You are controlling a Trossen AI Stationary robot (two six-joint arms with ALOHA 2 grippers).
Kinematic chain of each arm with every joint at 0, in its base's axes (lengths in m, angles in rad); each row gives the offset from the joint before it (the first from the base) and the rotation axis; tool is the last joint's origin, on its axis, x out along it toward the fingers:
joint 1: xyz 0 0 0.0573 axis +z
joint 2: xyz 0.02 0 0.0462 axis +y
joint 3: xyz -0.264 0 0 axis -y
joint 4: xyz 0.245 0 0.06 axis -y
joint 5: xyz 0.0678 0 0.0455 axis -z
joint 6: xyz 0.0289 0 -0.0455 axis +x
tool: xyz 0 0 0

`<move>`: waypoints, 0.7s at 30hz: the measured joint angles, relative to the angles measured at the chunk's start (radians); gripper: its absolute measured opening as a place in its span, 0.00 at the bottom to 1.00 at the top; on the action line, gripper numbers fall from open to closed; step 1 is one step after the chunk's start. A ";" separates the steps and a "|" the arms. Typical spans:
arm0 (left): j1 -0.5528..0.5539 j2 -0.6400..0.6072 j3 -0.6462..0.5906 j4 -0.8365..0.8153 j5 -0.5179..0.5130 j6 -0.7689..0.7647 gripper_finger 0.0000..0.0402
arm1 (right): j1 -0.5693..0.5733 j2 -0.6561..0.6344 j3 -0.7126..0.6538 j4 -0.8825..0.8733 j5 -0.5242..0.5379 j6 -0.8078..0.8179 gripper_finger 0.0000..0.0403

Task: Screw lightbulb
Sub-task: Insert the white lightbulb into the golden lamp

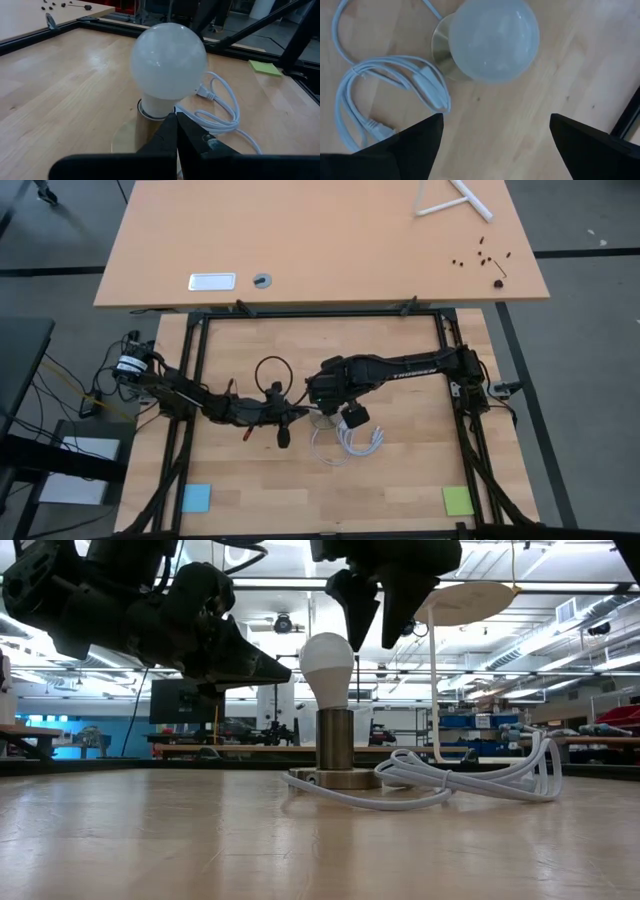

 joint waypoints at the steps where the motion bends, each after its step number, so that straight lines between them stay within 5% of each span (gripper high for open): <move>1: 0.000 0.000 0.000 0.000 0.000 0.000 0.01 | -0.001 0.000 0.000 0.000 0.000 0.001 0.92; 9: 0.000 0.000 0.000 0.000 -0.004 -0.003 0.01 | -0.035 -0.028 0.000 -0.037 0.001 0.028 0.73; 21: 0.008 0.000 0.000 -0.008 -0.037 0.000 0.01 | -0.092 -0.131 -0.037 -0.013 -0.041 0.071 0.08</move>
